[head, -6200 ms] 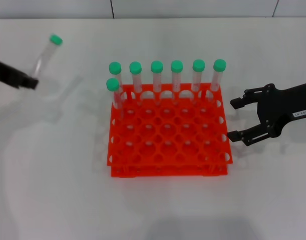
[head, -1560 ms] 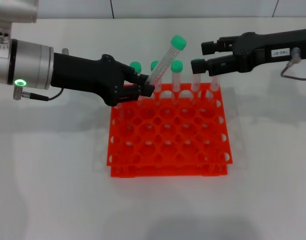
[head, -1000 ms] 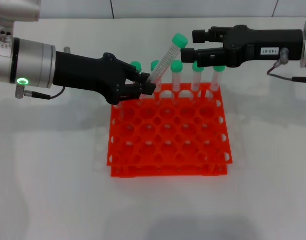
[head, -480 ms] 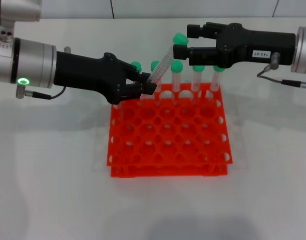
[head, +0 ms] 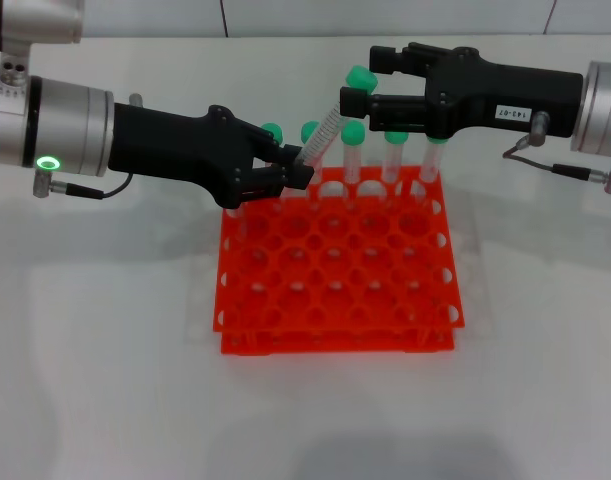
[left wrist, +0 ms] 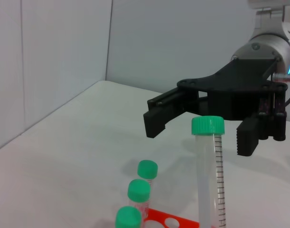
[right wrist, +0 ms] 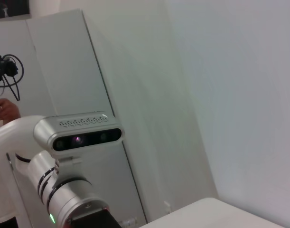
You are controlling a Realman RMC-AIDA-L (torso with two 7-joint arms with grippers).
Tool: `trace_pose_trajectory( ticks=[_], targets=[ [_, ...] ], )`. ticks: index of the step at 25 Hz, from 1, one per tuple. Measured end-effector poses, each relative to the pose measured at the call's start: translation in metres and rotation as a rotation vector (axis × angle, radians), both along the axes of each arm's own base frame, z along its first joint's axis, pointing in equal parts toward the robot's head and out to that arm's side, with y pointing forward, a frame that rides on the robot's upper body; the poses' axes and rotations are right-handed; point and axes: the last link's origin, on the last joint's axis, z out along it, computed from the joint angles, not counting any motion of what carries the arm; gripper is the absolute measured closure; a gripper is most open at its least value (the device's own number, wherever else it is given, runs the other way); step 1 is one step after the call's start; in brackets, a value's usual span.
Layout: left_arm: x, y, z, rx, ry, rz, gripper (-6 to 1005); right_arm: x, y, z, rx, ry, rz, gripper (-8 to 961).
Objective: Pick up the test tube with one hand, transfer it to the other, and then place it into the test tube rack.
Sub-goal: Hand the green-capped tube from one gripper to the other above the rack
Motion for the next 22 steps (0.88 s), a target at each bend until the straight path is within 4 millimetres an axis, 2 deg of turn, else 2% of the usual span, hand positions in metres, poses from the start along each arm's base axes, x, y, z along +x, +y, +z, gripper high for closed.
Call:
trace_pose_trajectory(
  ticks=[14, 19, 22],
  targets=[
    [-0.0006, 0.0007, -0.0008, 0.005, 0.005, 0.001, 771, -0.0023, -0.0005, -0.0002, 0.012, 0.008, 0.015, 261],
    [-0.0006, 0.0007, -0.0007, 0.007, 0.006, -0.004, 770, -0.0038, -0.0021, -0.0021, 0.000, 0.017, 0.022, 462],
    [-0.0006, 0.0007, -0.0007, 0.007, 0.006, -0.004, 769, -0.0044, -0.0025, -0.0029, -0.003, 0.018, 0.024, 474]
  ],
)
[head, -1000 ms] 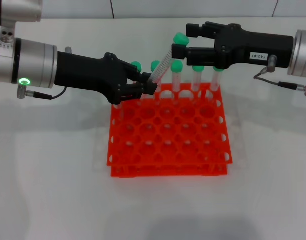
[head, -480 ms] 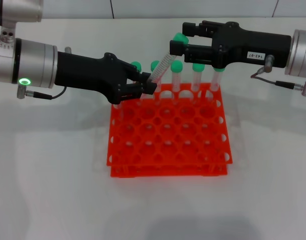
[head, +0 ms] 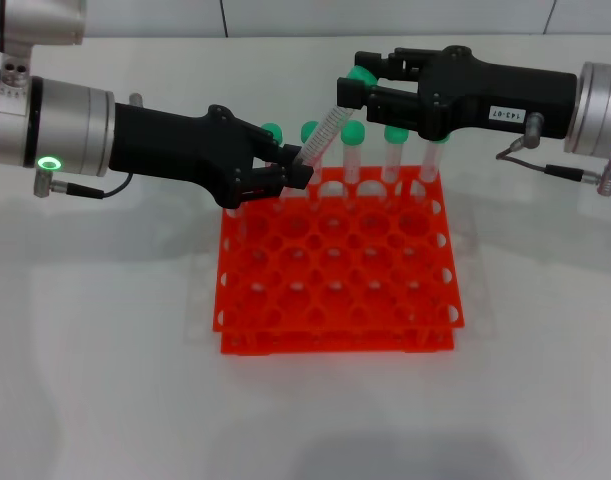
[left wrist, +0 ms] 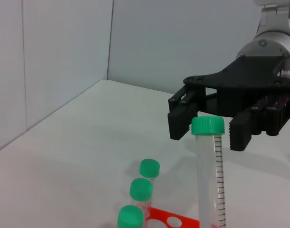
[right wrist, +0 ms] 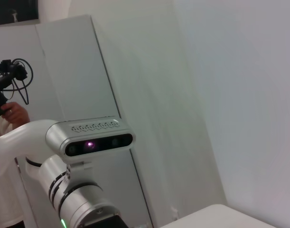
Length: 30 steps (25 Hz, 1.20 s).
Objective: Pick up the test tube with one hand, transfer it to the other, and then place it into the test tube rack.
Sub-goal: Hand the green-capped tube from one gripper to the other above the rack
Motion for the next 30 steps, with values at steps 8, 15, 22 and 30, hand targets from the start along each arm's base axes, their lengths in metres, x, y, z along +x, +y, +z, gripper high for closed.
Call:
trace_pose_trajectory(
  ticks=[8, 15, 22, 30],
  targets=[
    [0.0002, 0.0005, 0.0000, 0.002, 0.002, -0.002, 768, -0.0031, -0.0004, -0.0013, -0.002, 0.006, 0.011, 530],
    [0.0002, 0.0006, -0.0001, 0.003, 0.003, -0.003, 766, -0.0060, -0.0017, -0.0027, 0.001, 0.010, 0.033, 592],
    [0.0000, 0.0010, -0.0001, 0.005, 0.005, -0.003, 765, -0.0068, -0.0010, -0.0035, 0.003, 0.008, 0.032, 693],
    [0.0005, 0.0020, 0.0005, 0.008, -0.003, 0.014, 763, -0.0061, -0.0006, -0.0020, 0.008, 0.012, 0.028, 686]
  ],
)
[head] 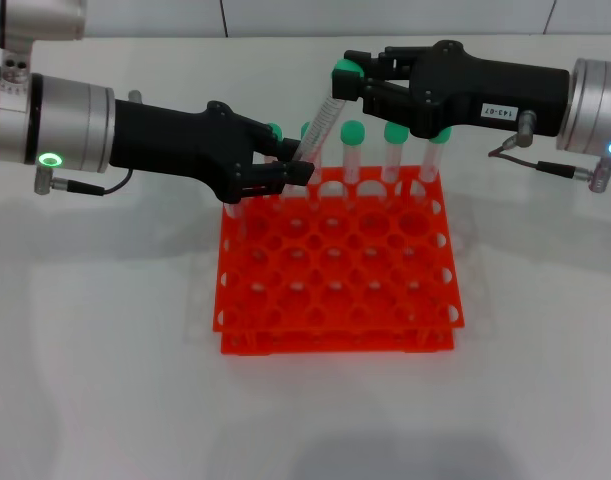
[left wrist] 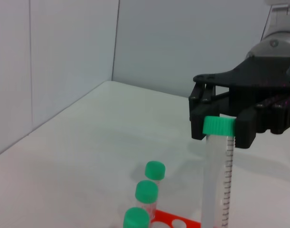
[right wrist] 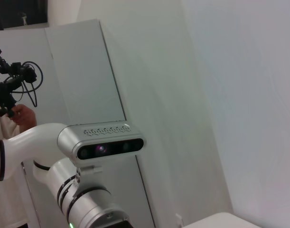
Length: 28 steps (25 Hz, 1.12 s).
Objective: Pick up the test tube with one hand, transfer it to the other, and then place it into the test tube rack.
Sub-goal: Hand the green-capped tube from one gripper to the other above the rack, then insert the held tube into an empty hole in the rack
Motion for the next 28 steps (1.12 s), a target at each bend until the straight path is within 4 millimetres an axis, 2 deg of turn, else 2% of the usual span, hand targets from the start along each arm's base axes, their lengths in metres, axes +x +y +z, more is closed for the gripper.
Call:
trace_pose_trajectory(
  ticks=[2, 13, 15, 23, 28],
  targets=[
    [0.000, 0.000, 0.001, -0.002, -0.007, 0.007, 763, 0.000, 0.000, 0.000, 0.000, 0.000, -0.001, 684],
    [0.002, -0.006, 0.001, -0.042, -0.016, 0.028, 540, 0.004, 0.000, 0.003, 0.003, 0.003, -0.008, 674],
    [0.002, -0.009, 0.004, -0.039, -0.016, 0.026, 446, 0.004, 0.000, 0.003, 0.003, 0.002, -0.008, 672],
    [-0.009, -0.030, 0.037, 0.028, 0.001, 0.067, 106, 0.007, -0.001, 0.005, 0.005, -0.001, -0.012, 665],
    [-0.019, -0.045, 0.063, 0.107, 0.028, 0.114, 106, 0.010, -0.001, 0.007, 0.009, -0.005, -0.017, 661]
  ],
)
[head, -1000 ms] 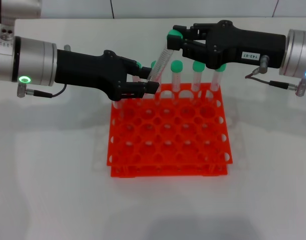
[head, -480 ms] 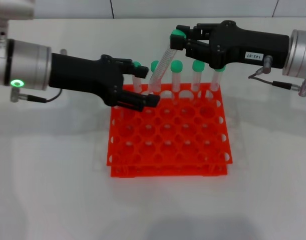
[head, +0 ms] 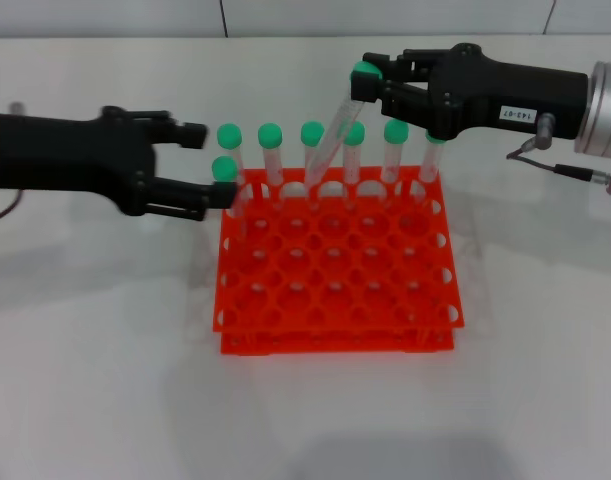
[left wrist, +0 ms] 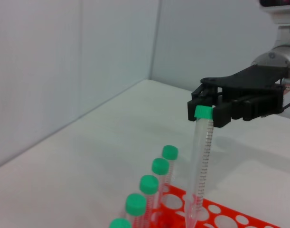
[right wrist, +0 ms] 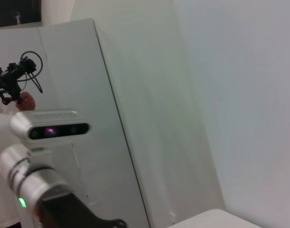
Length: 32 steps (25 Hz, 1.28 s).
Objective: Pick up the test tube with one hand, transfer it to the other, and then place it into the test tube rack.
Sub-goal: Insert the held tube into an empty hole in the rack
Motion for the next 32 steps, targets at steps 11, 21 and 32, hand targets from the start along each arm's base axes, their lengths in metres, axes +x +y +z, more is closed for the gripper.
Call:
trace_pose_trajectory(
  ticks=[11, 21, 32],
  targets=[
    [0.001, -0.039, 0.038, 0.142, 0.077, 0.043, 106, 0.007, 0.001, 0.006, 0.016, -0.020, -0.008, 651],
    [-0.032, -0.068, 0.051, 0.206, 0.057, 0.144, 106, -0.008, 0.010, 0.006, 0.022, -0.049, 0.040, 642],
    [-0.083, -0.087, 0.040, 0.284, -0.063, 0.116, 106, -0.016, 0.014, 0.006, 0.023, -0.059, 0.060, 632]
  ],
)
